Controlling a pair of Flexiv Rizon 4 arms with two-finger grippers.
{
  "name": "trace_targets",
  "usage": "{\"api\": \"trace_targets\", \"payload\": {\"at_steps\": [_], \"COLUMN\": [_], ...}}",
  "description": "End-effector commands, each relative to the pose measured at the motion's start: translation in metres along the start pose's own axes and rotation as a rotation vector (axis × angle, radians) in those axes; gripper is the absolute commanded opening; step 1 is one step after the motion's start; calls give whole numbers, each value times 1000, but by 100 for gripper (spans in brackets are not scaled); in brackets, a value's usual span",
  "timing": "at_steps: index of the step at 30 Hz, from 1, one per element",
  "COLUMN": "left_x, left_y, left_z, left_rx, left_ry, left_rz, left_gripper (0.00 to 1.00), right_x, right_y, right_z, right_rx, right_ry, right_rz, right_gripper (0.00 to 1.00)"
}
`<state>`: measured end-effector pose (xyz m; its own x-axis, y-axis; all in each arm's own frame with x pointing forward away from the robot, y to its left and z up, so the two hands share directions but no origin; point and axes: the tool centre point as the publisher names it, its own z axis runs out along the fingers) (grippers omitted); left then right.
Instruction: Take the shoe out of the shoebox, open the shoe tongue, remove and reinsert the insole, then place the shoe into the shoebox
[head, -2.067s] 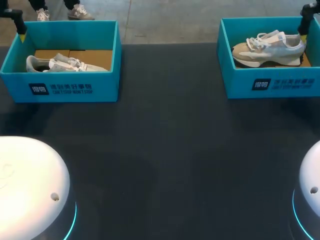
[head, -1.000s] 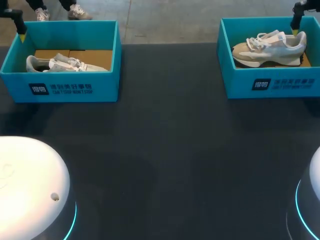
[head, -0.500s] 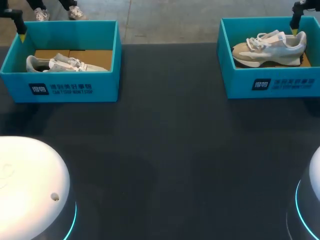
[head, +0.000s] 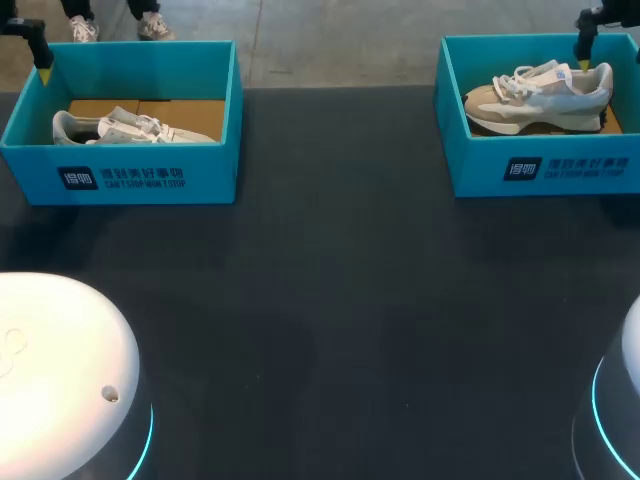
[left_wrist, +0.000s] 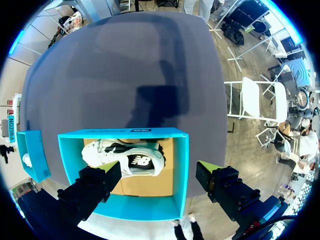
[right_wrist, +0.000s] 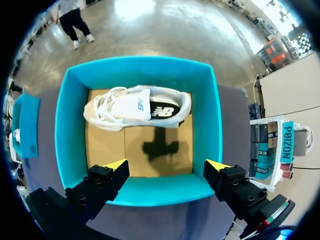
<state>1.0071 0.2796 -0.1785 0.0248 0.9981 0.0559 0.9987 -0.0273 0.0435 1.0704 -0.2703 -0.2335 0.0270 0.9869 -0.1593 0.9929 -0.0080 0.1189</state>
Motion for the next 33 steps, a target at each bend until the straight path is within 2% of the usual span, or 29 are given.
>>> {"api": "trace_targets", "payload": {"at_steps": [1,9,22,24,26,33], "left_x": [0,0,0,0,0,0], "left_y": [-1,-1,-1,-1,-1,-1], "left_z": [0,0,0,0,0,0], "left_rx": [-2,-2,-2,-2,-2,-2], "left_ry": [1,1,1,1,1,1], "left_rz": [1,1,1,1,1,1], "left_gripper": [100,100,100,100,100,100], "right_x": [-1,-3,-3,-4,-6,-14], "right_y": [15,36,36,39,43,58], "right_z": [14,29,29,34,35,52], "right_rx": [-21,-18,-18,-14,-46,-47], "right_ry": [12,-12,-12,-7,-55,-83], "right_rz": [2,-6,-6,-1,4,18], "right_gripper": [100,100,100,100,100,100]}}
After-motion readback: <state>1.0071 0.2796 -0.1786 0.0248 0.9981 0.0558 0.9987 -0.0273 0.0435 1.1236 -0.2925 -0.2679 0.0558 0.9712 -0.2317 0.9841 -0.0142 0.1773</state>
